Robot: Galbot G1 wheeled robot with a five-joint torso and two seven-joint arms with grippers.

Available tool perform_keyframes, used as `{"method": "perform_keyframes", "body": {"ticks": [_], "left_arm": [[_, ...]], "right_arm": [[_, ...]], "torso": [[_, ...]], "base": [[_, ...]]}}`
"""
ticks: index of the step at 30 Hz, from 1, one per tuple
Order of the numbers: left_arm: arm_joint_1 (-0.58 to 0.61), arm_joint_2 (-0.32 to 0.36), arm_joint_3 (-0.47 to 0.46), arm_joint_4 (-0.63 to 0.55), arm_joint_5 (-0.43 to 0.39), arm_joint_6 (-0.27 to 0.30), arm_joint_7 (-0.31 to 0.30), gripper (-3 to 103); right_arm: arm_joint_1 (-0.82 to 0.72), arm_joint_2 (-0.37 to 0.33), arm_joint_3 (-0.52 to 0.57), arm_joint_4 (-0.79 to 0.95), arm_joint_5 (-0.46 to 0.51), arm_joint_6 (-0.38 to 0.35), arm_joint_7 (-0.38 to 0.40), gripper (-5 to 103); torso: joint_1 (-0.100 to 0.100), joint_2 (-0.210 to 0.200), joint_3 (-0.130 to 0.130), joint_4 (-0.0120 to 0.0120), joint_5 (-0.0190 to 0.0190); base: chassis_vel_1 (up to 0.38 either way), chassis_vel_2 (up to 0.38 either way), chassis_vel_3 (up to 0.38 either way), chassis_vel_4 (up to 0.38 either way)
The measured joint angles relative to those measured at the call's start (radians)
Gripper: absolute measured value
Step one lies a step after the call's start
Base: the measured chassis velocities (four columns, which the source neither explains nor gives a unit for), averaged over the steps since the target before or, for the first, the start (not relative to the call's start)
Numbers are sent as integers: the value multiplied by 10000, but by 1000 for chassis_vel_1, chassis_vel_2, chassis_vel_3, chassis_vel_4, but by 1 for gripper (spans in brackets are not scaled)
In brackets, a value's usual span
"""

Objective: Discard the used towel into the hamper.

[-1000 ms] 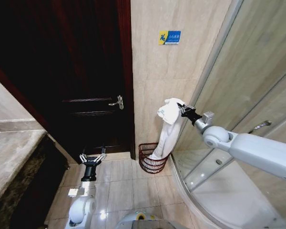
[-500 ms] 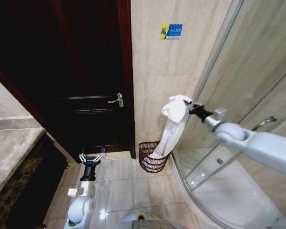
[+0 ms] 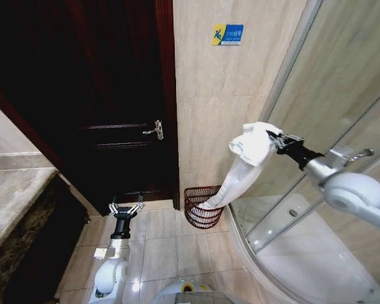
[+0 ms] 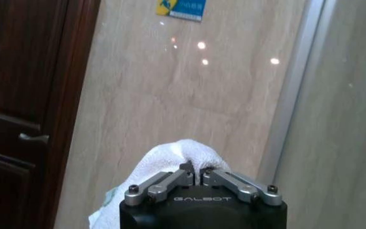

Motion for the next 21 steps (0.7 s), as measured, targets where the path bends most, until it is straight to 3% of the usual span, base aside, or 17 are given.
{"method": "perform_keyframes", "body": {"ticks": [6,11,16,21], "left_arm": [[27,72,-42,-8,-22,0,-1,100],[-9,96,-46,21,-36,0,-4,100],[-66,161,-38,59,-103,0,-6,100],[-95,244,-52,100,-180,8,-7,100]], "right_arm": [[88,443,-227,808,25,-181,122,3],[97,467,-264,1068,39,-232,318,3],[156,556,-448,1470,59,-436,999,3],[233,707,-484,1561,131,-530,997,3]], "torso": [[-172,-364,-197,0,-1],[-251,-522,-275,1,-2],[-427,-900,-472,2,-2],[-533,-1119,-592,-1,-1]], "base": [[0,0,0,0],[0,0,0,0],[0,0,0,0],[0,0,0,0]]}}
